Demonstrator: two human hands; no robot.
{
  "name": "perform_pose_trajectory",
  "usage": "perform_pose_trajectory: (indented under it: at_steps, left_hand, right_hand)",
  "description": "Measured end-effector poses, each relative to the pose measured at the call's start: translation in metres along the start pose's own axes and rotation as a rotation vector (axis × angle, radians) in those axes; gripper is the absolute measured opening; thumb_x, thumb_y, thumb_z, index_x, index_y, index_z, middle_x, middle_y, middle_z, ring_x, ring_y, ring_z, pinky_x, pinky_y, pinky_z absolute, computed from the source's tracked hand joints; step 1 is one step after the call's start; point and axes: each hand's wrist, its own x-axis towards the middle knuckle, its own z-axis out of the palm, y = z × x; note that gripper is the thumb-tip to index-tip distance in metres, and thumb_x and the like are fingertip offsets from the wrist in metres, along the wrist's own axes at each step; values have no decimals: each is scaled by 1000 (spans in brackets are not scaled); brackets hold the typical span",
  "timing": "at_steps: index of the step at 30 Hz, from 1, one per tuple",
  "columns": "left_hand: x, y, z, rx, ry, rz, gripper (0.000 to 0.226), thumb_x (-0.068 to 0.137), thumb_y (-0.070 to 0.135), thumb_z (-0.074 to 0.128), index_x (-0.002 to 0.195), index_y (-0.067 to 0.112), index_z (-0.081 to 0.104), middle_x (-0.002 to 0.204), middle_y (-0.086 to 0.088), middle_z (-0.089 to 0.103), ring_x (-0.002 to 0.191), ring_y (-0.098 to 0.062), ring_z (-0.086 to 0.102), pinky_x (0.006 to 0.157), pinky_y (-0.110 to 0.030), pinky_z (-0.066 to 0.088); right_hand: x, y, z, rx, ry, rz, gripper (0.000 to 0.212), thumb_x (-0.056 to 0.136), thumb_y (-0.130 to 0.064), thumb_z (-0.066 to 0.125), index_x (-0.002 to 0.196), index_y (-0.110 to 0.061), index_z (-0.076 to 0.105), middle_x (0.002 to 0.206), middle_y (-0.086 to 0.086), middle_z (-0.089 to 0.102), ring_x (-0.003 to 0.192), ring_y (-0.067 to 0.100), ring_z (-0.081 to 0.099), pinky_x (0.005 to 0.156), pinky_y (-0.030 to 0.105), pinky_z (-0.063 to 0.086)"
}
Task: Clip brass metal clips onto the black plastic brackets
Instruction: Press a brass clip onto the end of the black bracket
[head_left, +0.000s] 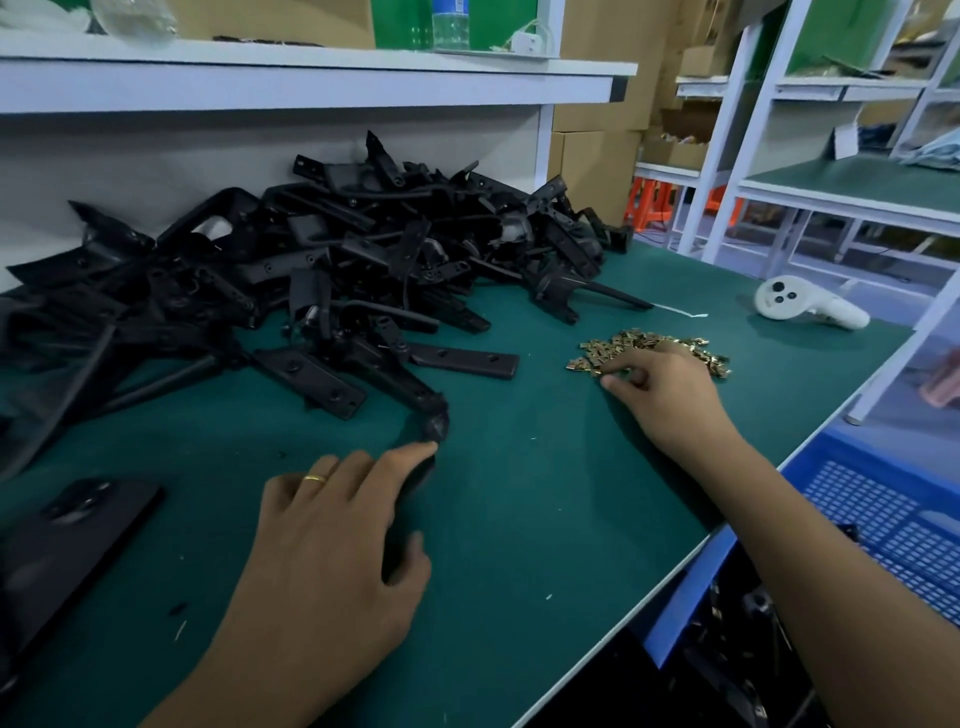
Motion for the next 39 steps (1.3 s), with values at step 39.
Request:
perform_pose_trajectory:
  at_steps: [39]
  left_hand:
    - [4, -25, 9, -312, -108, 136, 38, 93, 36, 59, 123, 59, 67, 127, 30, 57, 117, -10, 53, 95, -42, 48]
  right_hand:
    - [-129, -77, -6, 444, -137, -147, 7, 92, -40, 67, 90, -34, 64, 96, -16, 56, 90, 5, 57, 74, 9, 39]
